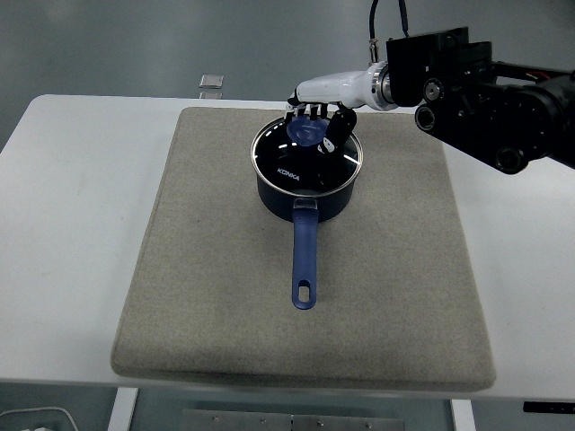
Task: Lift the pot lid and place it to the right of the pot.
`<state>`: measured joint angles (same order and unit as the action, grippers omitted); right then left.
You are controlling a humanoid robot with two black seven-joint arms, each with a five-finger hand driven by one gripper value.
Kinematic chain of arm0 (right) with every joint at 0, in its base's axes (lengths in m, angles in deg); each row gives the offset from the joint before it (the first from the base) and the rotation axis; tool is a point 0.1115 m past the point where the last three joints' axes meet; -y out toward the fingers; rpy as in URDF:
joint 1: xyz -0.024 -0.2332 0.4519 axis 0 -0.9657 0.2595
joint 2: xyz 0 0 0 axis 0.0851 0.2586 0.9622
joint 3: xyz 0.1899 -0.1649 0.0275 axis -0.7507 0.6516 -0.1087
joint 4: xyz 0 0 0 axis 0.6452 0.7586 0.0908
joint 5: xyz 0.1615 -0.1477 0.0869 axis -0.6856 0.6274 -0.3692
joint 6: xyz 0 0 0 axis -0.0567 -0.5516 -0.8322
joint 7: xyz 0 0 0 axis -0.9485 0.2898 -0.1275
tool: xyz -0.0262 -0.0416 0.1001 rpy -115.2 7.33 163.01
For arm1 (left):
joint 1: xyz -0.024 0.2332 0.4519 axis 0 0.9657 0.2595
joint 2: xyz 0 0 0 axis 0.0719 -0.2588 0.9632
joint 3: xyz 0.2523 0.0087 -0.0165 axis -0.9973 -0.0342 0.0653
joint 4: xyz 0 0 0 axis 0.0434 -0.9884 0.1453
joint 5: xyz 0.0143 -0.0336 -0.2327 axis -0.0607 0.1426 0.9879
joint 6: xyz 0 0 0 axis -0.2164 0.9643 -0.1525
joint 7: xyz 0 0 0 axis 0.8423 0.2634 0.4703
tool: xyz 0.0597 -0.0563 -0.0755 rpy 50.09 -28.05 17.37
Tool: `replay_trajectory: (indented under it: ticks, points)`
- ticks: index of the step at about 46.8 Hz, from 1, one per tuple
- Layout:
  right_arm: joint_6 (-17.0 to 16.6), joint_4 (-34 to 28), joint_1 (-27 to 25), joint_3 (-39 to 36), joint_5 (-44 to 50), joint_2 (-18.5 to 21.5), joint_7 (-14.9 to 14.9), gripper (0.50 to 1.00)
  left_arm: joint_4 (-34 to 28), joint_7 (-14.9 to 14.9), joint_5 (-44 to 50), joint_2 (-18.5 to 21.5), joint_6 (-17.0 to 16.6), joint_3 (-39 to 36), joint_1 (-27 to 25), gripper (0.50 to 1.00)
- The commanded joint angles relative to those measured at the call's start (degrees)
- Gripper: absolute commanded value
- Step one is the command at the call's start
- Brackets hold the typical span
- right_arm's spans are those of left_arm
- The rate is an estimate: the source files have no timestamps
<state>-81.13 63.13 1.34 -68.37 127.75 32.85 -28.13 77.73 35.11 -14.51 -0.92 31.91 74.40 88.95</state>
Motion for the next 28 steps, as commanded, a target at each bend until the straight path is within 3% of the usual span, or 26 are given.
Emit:
replay_trajectory:
  ticks: [1, 8, 28]
  points:
    - [0.0, 0.0, 0.4, 0.0, 0.0, 0.0, -0.1, 0.652, 0.0, 0.0, 0.0, 0.0, 0.0, 0.0, 0.0, 1.000]
    - [-0.1, -0.1, 0.8, 0.0, -0.1, 0.0, -0.3, 0.650, 0.0, 0.0, 0.0, 0.0, 0.0, 0.0, 0.0, 1.000]
    - [-1.1, -0.2, 1.6, 0.1, -0.1, -0.2, -0.4, 0.549, 0.0, -0.1, 0.0, 0.0, 0.0, 0.0, 0.0, 1.000]
